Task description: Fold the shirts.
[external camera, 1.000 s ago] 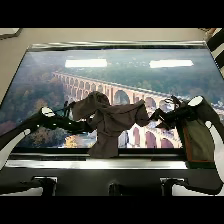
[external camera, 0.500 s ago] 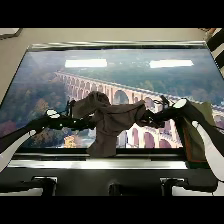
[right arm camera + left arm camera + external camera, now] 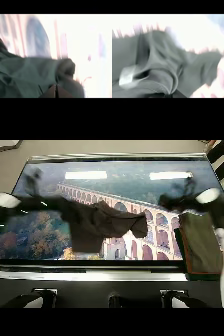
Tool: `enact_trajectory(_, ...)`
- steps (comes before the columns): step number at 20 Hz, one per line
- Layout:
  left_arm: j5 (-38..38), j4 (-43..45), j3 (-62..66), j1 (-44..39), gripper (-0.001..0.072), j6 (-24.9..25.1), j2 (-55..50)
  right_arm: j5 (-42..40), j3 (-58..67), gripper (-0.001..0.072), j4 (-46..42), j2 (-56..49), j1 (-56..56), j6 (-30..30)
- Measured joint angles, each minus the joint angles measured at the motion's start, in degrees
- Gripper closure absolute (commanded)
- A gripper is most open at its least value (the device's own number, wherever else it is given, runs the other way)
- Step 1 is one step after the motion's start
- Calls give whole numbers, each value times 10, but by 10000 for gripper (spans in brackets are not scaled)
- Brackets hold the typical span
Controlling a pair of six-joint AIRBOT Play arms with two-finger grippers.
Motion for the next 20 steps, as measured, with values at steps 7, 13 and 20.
enact_trajectory(7,-60,33,158,100,665,-41,117,116,101,89,-78,135,-42,39)
enact_trajectory(13,-113,42,81,114,666,-53,124,142,-116,75,41,101,-16,51)
enact_trajectory(20,-118,46,57,117,665,-53,132,-99,-209,72,165,-53,210,98)
